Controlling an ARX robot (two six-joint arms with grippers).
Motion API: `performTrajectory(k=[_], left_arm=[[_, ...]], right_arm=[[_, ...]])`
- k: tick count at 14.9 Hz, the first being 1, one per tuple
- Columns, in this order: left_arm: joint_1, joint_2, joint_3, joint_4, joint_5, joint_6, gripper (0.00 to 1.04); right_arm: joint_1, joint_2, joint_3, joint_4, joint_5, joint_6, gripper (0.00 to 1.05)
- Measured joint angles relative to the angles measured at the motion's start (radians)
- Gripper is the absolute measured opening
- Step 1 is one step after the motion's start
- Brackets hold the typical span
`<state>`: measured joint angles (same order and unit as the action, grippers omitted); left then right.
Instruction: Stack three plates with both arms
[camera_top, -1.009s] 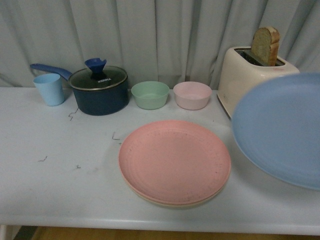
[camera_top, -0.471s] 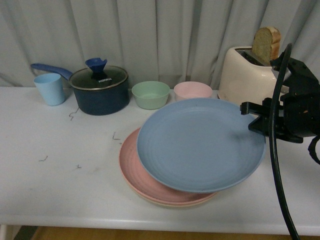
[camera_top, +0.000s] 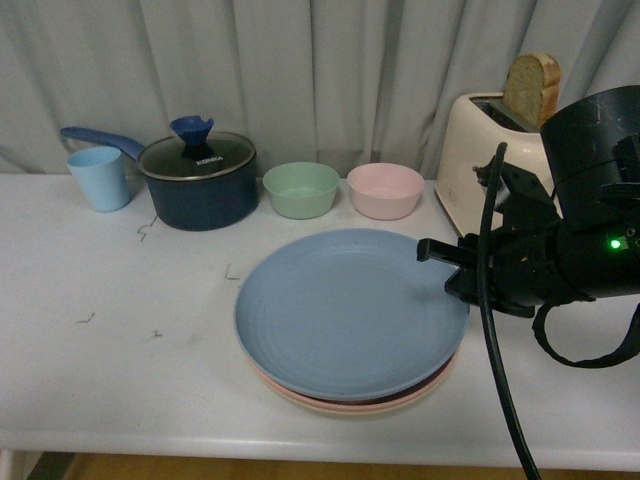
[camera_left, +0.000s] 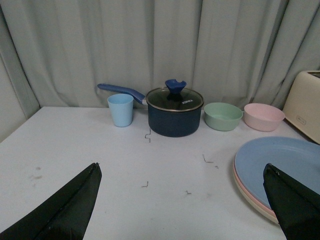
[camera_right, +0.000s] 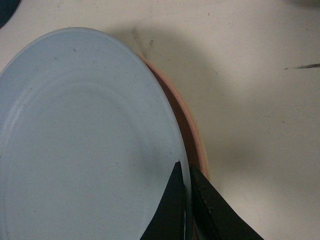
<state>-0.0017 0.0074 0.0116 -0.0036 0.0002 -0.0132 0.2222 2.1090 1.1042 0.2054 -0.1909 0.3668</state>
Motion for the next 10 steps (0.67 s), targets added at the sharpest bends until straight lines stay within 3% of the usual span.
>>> performTrajectory(k=[5, 7, 8, 10], left_arm=[[0.0, 0.0, 0.0, 0.0, 0.0, 0.0, 0.98], [0.0, 0.0, 0.0, 0.0, 0.0, 0.0, 0.98], [0.0, 0.0, 0.0, 0.0, -0.002, 0.0, 0.98], [0.001, 0.0, 0.0, 0.0, 0.0, 0.0, 0.98]], right_arm=[[0.002, 0.001, -0.02, 0.068, -0.023, 0.04, 0.62], [0.013, 0.025, -0.262, 0.716, 0.303, -0.162, 0.41], [0.003, 0.001, -0.377, 0.857, 0.365, -0.236, 0.32], [-0.056, -0.162, -0.553, 1.08, 0.372, -0.322, 0.08]])
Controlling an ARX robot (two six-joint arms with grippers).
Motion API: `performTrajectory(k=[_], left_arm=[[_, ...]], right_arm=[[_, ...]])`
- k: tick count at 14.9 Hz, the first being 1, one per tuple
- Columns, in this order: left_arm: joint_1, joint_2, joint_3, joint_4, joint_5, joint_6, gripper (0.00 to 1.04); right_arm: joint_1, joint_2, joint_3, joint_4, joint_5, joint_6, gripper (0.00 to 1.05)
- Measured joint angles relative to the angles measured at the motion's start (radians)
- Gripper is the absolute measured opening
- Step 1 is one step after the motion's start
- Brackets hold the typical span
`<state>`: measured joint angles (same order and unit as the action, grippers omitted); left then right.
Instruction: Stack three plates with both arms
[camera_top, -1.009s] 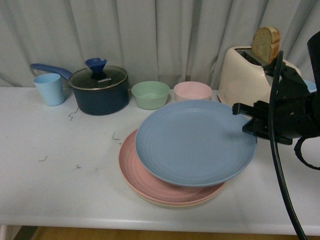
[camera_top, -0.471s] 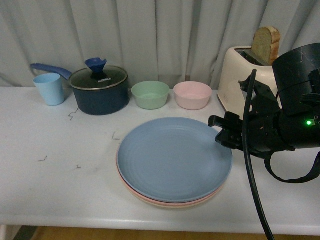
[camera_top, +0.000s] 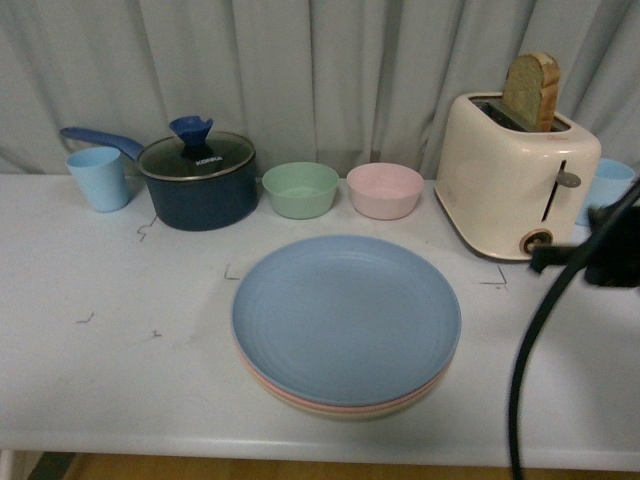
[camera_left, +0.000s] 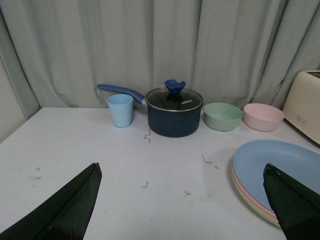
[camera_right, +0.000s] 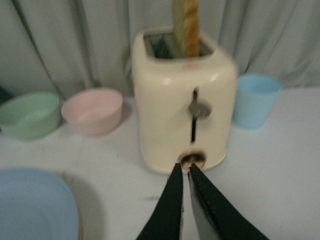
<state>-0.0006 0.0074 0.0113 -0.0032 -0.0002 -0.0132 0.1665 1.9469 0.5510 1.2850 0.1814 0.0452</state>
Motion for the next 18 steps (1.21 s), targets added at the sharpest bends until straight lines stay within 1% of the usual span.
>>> performTrajectory(k=[1, 4, 7, 10, 11, 12, 13, 14, 15, 18], left_arm=[[0.0, 0.0, 0.0, 0.0, 0.0, 0.0, 0.98], [0.0, 0.0, 0.0, 0.0, 0.0, 0.0, 0.98], [0.0, 0.0, 0.0, 0.0, 0.0, 0.0, 0.98], [0.0, 0.0, 0.0, 0.0, 0.0, 0.0, 0.98], [0.0, 0.0, 0.0, 0.0, 0.0, 0.0, 0.98], [0.0, 0.0, 0.0, 0.0, 0.0, 0.0, 0.98], [0.0, 0.0, 0.0, 0.0, 0.0, 0.0, 0.98], [0.0, 0.0, 0.0, 0.0, 0.0, 0.0, 0.98], [0.0, 0.0, 0.0, 0.0, 0.0, 0.0, 0.98], [0.0, 0.0, 0.0, 0.0, 0.0, 0.0, 0.98]], right_arm=[[-0.018, -0.092, -0.055, 0.017, -0.011, -0.019, 0.02], [-0.043, -0.235, -0.257, -0.008, -0.065, -0.036, 0.02], [-0.08, -0.458, -0.376, 0.005, -0.094, -0.038, 0.02], [-0.097, -0.563, -0.428, -0.05, -0.109, -0.039, 0.02], [-0.138, -0.635, -0.453, -0.091, -0.164, -0.039, 0.02], [-0.168, -0.693, -0.469, -0.13, -0.169, -0.039, 0.02], [-0.172, -0.759, -0.487, -0.187, -0.172, -0.039, 0.02], [-0.172, -0.864, -0.488, -0.313, -0.178, -0.039, 0.02], [-0.172, -0.961, -0.49, -0.369, -0.178, -0.039, 0.02], [-0.172, -1.118, -0.526, -0.505, -0.178, -0.039, 0.02]])
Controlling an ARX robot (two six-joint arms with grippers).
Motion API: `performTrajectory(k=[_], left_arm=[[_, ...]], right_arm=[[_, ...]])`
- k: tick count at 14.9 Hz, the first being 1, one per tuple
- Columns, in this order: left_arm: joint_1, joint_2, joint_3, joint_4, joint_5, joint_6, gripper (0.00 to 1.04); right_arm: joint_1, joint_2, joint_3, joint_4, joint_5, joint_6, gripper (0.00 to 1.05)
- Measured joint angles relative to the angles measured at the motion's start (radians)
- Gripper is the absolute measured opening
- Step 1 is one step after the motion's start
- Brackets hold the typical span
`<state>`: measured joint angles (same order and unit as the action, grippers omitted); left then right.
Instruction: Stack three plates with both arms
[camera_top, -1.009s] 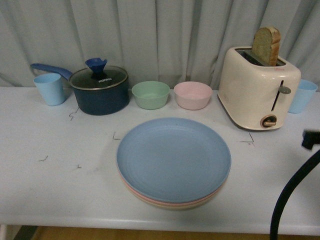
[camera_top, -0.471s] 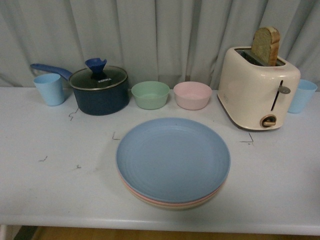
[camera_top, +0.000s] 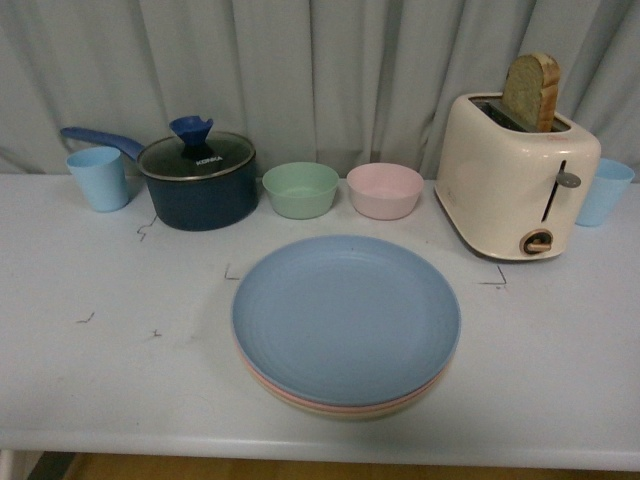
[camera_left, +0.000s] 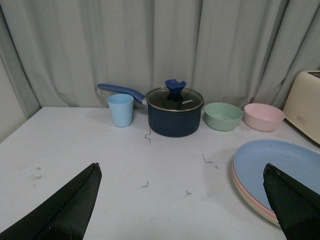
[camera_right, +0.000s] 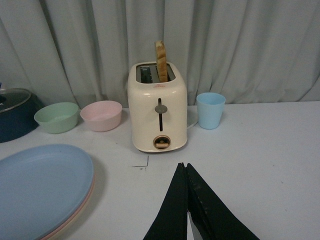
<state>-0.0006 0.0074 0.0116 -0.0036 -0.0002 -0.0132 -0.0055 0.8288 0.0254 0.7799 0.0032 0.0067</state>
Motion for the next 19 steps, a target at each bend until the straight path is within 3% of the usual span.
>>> performTrajectory(k=[9, 19], left_arm=[[0.0, 0.0, 0.0, 0.0, 0.0, 0.0, 0.98], [0.0, 0.0, 0.0, 0.0, 0.0, 0.0, 0.98]], right_arm=[[0.0, -0.416, -0.014, -0.368, 0.0, 0.0, 0.02], [0.0, -0.647, -0.014, -0.598, 0.0, 0.0, 0.02]])
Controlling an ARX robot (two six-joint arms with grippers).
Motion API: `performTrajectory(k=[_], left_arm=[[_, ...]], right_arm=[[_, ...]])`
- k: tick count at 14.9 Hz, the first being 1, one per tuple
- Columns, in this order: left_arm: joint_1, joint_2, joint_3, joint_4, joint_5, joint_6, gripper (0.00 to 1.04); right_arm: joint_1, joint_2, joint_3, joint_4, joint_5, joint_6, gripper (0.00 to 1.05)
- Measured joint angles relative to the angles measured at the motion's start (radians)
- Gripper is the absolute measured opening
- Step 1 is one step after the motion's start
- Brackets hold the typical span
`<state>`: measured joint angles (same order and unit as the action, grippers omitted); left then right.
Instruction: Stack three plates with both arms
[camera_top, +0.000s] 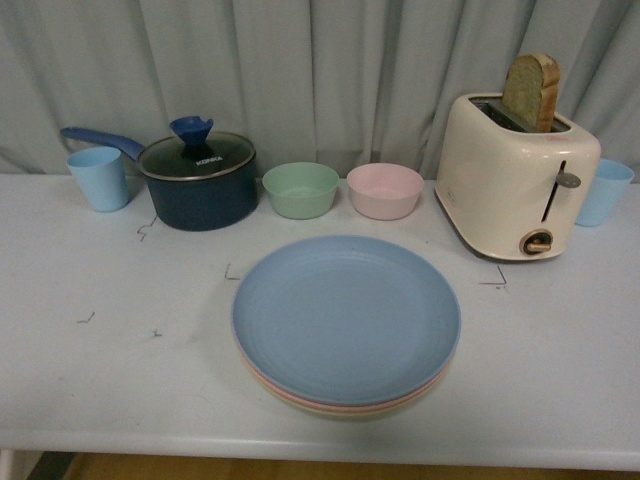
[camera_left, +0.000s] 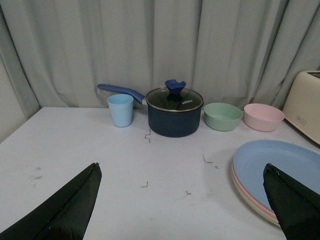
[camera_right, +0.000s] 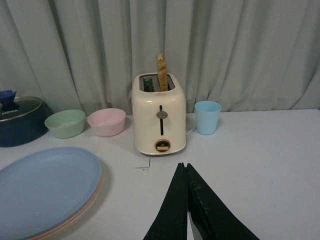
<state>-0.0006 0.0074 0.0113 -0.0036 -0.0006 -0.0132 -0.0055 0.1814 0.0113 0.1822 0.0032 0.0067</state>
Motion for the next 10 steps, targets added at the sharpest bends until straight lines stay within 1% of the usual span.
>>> performTrajectory(k=[1, 2, 3, 4, 5, 6, 7, 8, 10], left_arm=[[0.0, 0.0, 0.0, 0.0, 0.0, 0.0, 0.98], [0.0, 0.0, 0.0, 0.0, 0.0, 0.0, 0.98], [0.0, 0.0, 0.0, 0.0, 0.001, 0.0, 0.98], [0.0, 0.0, 0.0, 0.001, 0.0, 0.0, 0.98], [0.0, 0.0, 0.0, 0.0, 0.001, 0.0, 0.98], [0.0, 0.0, 0.0, 0.0, 0.0, 0.0, 0.98], [0.0, 0.0, 0.0, 0.0, 0.0, 0.0, 0.98], [0.0, 0.0, 0.0, 0.0, 0.0, 0.0, 0.98], [0.0, 0.0, 0.0, 0.0, 0.0, 0.0, 0.98]], right_arm=[[0.0, -0.022, 0.0, -0.03, 0.0, 0.0, 0.02], [0.0, -0.146, 0.0, -0.191, -0.003, 0.0, 0.02], [0.0, -0.178, 0.003, -0.167, -0.003, 0.0, 0.02], [0.0, -0.178, 0.0, -0.195, -0.003, 0.0, 0.02], [0.0, -0.177, 0.0, -0.185, -0.003, 0.0, 0.02], [0.0, -0.177, 0.0, -0.187, -0.003, -0.001, 0.11], [0.0, -0.177, 0.0, -0.186, -0.003, -0.001, 0.23], [0.0, -0.177, 0.0, -0.186, -0.003, -0.001, 0.56], [0.0, -0.177, 0.0, -0.186, -0.003, -0.001, 0.82]])
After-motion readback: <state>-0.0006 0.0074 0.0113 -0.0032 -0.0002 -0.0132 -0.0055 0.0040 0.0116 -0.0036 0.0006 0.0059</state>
